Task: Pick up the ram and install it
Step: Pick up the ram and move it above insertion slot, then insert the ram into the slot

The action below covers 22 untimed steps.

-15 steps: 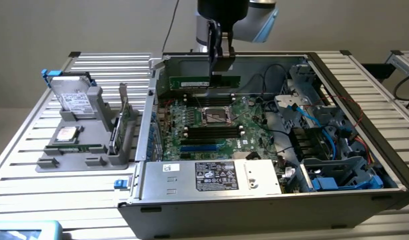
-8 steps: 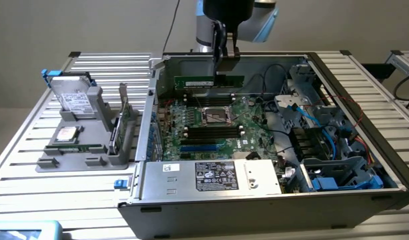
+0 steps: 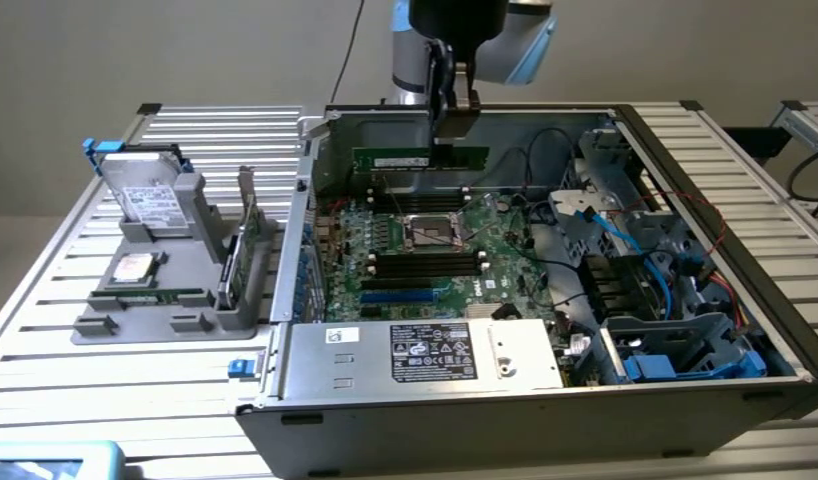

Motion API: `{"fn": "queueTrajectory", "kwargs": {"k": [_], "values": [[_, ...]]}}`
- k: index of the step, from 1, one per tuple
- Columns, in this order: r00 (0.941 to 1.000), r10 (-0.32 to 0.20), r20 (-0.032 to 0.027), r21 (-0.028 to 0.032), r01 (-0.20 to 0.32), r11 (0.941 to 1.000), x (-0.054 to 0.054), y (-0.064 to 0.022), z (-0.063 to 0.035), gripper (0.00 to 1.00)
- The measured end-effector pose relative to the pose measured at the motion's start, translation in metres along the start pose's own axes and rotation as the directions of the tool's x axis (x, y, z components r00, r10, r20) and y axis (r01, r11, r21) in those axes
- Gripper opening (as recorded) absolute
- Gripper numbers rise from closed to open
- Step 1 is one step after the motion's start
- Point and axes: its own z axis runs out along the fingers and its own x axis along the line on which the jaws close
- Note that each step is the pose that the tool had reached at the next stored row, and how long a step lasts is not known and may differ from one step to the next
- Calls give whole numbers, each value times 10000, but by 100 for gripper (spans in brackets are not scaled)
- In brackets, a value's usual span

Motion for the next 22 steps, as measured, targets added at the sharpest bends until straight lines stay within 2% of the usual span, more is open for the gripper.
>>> {"fn": "queueTrajectory", "kwargs": {"k": [3, 5, 9, 16, 22], "values": [[10000, -1, 18, 5, 1, 10000, -72, -2, 6, 13], [10000, -1, 50, 7, 1, 10000, -100, -2, 12, 13], [9999, -4, 118, 10, 3, 10000, -135, -5, 37, 13], [9998, -5, 195, 12, 5, 10000, -171, -6, 72, 13], [9998, -6, 215, 12, 6, 10000, -194, -8, 123, 13]]}}
